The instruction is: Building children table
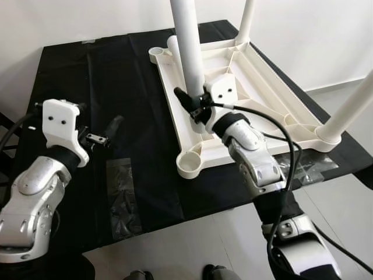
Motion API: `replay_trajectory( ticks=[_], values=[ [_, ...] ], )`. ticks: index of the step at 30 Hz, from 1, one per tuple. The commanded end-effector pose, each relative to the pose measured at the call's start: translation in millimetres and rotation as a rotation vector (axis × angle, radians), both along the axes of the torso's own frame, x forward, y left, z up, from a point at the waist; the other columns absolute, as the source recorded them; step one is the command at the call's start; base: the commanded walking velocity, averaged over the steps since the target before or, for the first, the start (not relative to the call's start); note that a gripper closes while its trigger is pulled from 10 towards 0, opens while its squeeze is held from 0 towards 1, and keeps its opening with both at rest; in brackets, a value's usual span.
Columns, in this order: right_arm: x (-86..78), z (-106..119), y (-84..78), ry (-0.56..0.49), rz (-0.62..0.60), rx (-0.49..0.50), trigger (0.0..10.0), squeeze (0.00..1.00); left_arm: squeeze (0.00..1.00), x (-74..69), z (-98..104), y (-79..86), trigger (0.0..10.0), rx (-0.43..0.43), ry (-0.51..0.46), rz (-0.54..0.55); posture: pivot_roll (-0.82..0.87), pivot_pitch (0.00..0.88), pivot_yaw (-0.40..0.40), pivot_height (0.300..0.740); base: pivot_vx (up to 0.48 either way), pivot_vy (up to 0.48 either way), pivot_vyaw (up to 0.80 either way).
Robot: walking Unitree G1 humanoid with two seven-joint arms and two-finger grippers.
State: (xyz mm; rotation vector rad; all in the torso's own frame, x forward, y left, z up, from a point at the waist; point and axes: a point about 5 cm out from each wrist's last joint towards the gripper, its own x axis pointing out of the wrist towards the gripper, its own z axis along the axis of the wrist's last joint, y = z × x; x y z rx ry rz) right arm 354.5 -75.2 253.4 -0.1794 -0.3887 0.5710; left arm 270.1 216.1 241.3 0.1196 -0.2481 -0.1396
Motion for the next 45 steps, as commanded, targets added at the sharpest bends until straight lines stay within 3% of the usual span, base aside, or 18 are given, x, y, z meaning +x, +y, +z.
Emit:
replay_trajectory(
  ticks=[1,9,16,22,26,32,34,39,45],
  values=[
    [-3.3,0,5.6,-0.007,0.030,-0.004,10.0,0.00,0.00,-3.5,-5,4.5,10.0,-0.012,0.026,0.039,-0.10,0.152,0.014,0.740,0.000,0.000,0.00],
    [-3.4,2,9.7,0.043,0.066,0.065,10.0,0.00,0.00,-6.2,-10,-2.1,10.0,-0.007,0.039,0.032,-0.09,0.160,0.012,0.740,0.000,0.480,0.00],
    [-20.2,10,18.4,0.057,0.292,0.113,10.0,0.00,0.00,-12.2,-16,-12.7,10.0,-0.015,0.030,-0.030,-0.10,0.157,0.017,0.740,0.000,0.050,-0.69],
    [-27.8,16,18.3,0.040,0.395,0.123,10.0,0.00,0.00,-17.2,-27,-18.1,10.0,0.000,0.057,-0.047,-0.10,0.156,0.015,0.740,0.000,0.000,-0.80],
    [-37.5,15,15.1,0.044,0.537,0.076,10.0,0.00,0.00,-28.0,-46,-20.1,10.0,0.008,0.105,-0.020,-0.10,0.154,0.013,0.740,0.000,0.000,-0.80],
    [-36.7,10,10.2,0.075,0.592,0.050,10.0,0.00,0.00,-37.2,-58,-20.5,10.0,0.013,0.125,0.037,-0.09,0.159,0.009,0.740,0.000,0.000,-0.80],
    [-37.1,6,11.2,0.090,0.632,0.028,10.0,0.00,0.00,-40.2,-62,-23.9,10.0,-0.035,0.134,0.053,-0.09,0.164,0.006,0.740,0.000,0.000,-0.80],
    [-37.7,3,12.9,0.121,0.711,0.014,10.0,0.00,0.00,-45.0,-64,-31.4,10.0,-0.071,0.139,0.042,-0.09,0.175,0.001,0.740,0.000,0.000,-0.80],
    [-39.6,-1,18.9,0.151,0.840,-0.039,10.0,0.00,0.00,-48.9,-62,-28.7,10.0,-0.099,0.124,0.054,-0.09,0.201,-0.008,0.740,0.000,0.000,0.00]
  ],
)
